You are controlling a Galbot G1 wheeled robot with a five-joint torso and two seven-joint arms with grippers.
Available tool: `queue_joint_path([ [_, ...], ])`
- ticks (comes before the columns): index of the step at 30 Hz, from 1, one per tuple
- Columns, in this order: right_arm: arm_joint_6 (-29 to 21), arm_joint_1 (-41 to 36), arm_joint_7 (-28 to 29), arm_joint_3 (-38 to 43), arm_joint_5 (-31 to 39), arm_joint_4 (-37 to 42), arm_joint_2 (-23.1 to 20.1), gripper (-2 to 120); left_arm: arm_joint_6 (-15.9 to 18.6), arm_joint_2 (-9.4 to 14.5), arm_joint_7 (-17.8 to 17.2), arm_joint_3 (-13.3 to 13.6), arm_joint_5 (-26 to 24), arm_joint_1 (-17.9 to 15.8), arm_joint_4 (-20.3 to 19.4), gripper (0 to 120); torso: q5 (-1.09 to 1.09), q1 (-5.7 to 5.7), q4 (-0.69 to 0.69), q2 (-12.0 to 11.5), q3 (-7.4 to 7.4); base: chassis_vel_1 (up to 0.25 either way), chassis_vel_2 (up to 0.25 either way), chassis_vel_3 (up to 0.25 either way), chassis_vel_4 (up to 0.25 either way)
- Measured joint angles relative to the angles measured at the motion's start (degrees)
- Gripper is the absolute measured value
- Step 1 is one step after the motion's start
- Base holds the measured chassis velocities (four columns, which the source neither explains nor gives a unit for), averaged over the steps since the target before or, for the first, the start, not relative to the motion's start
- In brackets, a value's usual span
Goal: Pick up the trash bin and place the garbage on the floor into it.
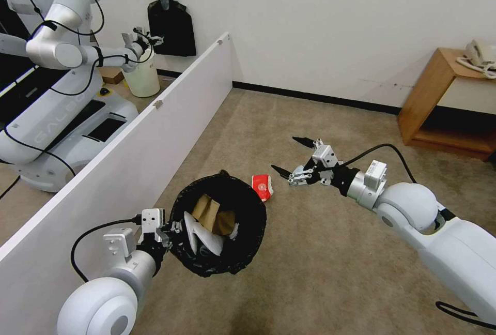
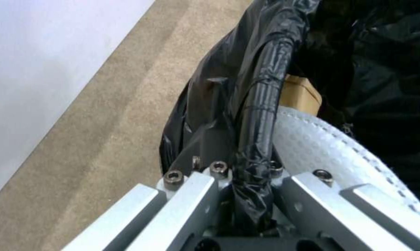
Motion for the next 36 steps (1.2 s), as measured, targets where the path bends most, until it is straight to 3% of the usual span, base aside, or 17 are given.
queue_joint_path([
  [20, 4.5, -0.2, -1.6, -0.7, 0.4, -0.6, 0.2, 100, -0.1, -0.6, 0.0, -0.1, 0.7, 0.4, -0.1, 0, 0.0, 0.0, 0.01, 0.0, 0.01, -0.03, 0.034, 0.037, -0.032],
  [36, 1.3, 0.7, -4.3, -0.1, 0.7, -0.7, 0.7, 100, -0.1, -0.8, 0.2, 0.0, 0.7, 0.6, -0.2, 0, 0.0, 0.0, 0.0, 0.0, 0.0, -0.007, 0.005, 0.007, -0.007],
])
